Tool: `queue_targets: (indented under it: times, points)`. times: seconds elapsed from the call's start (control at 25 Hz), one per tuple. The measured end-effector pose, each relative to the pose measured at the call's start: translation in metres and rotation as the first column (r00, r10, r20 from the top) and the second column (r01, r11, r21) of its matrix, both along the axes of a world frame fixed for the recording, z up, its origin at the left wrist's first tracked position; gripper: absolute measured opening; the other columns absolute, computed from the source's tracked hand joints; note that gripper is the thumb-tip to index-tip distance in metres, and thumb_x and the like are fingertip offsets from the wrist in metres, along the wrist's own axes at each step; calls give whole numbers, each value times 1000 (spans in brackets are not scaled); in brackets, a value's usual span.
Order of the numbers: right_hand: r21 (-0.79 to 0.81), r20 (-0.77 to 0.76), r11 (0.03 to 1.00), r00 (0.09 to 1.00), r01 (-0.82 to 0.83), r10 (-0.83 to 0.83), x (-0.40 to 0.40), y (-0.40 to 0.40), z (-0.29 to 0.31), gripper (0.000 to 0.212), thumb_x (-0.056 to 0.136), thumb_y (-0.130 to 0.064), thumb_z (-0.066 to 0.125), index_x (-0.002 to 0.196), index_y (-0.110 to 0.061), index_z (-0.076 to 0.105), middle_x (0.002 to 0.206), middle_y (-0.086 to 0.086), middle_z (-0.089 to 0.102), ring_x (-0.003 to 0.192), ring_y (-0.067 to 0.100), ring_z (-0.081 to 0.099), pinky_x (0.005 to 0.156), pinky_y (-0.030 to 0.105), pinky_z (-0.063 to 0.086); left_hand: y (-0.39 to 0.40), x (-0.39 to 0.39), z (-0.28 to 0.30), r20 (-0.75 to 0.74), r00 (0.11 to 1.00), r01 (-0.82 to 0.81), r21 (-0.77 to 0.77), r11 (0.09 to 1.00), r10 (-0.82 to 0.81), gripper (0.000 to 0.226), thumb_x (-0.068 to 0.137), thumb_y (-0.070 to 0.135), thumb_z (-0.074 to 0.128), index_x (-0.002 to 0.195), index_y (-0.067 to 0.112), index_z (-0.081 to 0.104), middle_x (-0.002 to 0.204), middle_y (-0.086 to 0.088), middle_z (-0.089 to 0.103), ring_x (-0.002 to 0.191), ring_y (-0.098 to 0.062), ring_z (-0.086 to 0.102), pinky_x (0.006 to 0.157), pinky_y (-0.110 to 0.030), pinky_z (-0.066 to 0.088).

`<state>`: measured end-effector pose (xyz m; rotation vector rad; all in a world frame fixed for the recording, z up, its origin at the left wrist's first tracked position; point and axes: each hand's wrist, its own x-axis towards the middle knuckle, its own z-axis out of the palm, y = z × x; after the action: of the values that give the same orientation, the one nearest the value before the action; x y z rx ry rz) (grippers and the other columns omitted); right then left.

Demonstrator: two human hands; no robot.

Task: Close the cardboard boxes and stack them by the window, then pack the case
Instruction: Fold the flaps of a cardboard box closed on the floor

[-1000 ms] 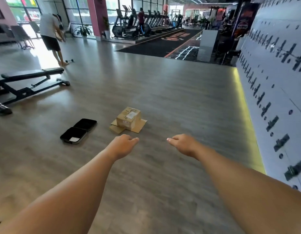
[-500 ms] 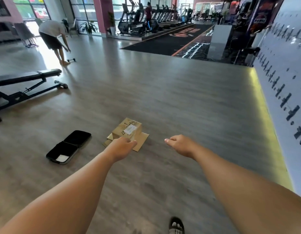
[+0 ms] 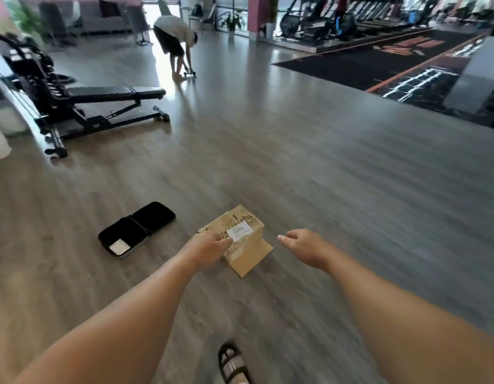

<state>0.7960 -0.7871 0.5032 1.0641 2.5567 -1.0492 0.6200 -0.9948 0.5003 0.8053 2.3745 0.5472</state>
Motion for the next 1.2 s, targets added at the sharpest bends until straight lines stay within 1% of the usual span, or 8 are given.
queue_targets:
  times: [0.16, 0.44, 0.6, 0.68, 0.92, 1.0, 1.12, 1.2]
  points:
    - [-16, 65, 998, 996, -59, 60, -81, 74, -34, 64, 93, -67, 45, 130, -17, 61, 128, 4, 64, 121, 26, 57, 86, 32, 40, 66, -75, -43, 38, 995, -97, 5, 995, 97, 49, 96, 55, 44, 103, 14, 71, 96, 3, 65, 86, -13, 62, 84, -36, 53]
    - [-55, 138, 986, 976, -160, 166, -214, 192, -106, 69, 94, -66, 46, 147, -22, 49, 147, -1, 53, 135, 22, 49, 102, 33, 40, 162, -177, -119, 96, 972, -207, -71, 976, 213, 52, 96, 55, 41, 98, 12, 69, 93, 0, 68, 87, -20, 64, 80, -39, 52]
    - [-104, 168, 973, 961, -204, 219, -278, 243, -176, 68, 94, -63, 47, 148, -22, 48, 147, 0, 53, 132, 22, 51, 89, 32, 44, 197, -214, -180, 139, 944, -282, -126, 951, 299, 45, 98, 55, 41, 101, 20, 69, 101, 2, 66, 92, -15, 60, 80, -35, 49]
    - [-140, 173, 962, 951, -235, 258, -310, 266, -220, 65, 95, -61, 46, 147, -22, 49, 147, 0, 54, 130, 23, 52, 87, 33, 46, 215, -232, -224, 146, 914, -363, -127, 923, 379, 44, 98, 56, 42, 103, 22, 69, 105, 2, 66, 96, -16, 59, 78, -34, 45]
    - [-157, 160, 945, 937, -286, 310, -376, 308, -387, 66, 96, -57, 45, 151, -21, 44, 152, 0, 48, 136, 24, 47, 106, 44, 45, 252, -270, -396, 144, 870, -442, -196, 875, 472, 46, 97, 57, 45, 110, 20, 70, 113, 0, 67, 103, -19, 60, 88, -35, 48]
    - [-107, 164, 948, 935, -301, 316, -394, 313, -461, 66, 96, -57, 46, 151, -19, 42, 152, 1, 47, 136, 25, 47, 107, 43, 43, 259, -285, -469, 136, 871, -439, -213, 873, 472, 46, 97, 55, 46, 108, 17, 71, 112, -2, 68, 103, -22, 61, 91, -36, 50]
    - [15, 153, 949, 939, -315, 309, -415, 321, -566, 60, 96, -58, 47, 144, -22, 48, 148, 5, 50, 125, 26, 50, 97, 45, 46, 265, -308, -570, 141, 850, -474, -213, 854, 507, 48, 98, 56, 46, 104, 14, 70, 108, -6, 68, 98, -25, 62, 87, -37, 50]
    - [133, 154, 949, 952, -285, 264, -422, 330, -622, 60, 94, -61, 46, 141, -25, 49, 155, 12, 37, 137, 35, 37, 107, 56, 40, 267, -316, -625, 147, 829, -505, -217, 835, 540, 57, 97, 63, 41, 103, 12, 66, 108, -6, 64, 97, -25, 59, 84, -37, 47]
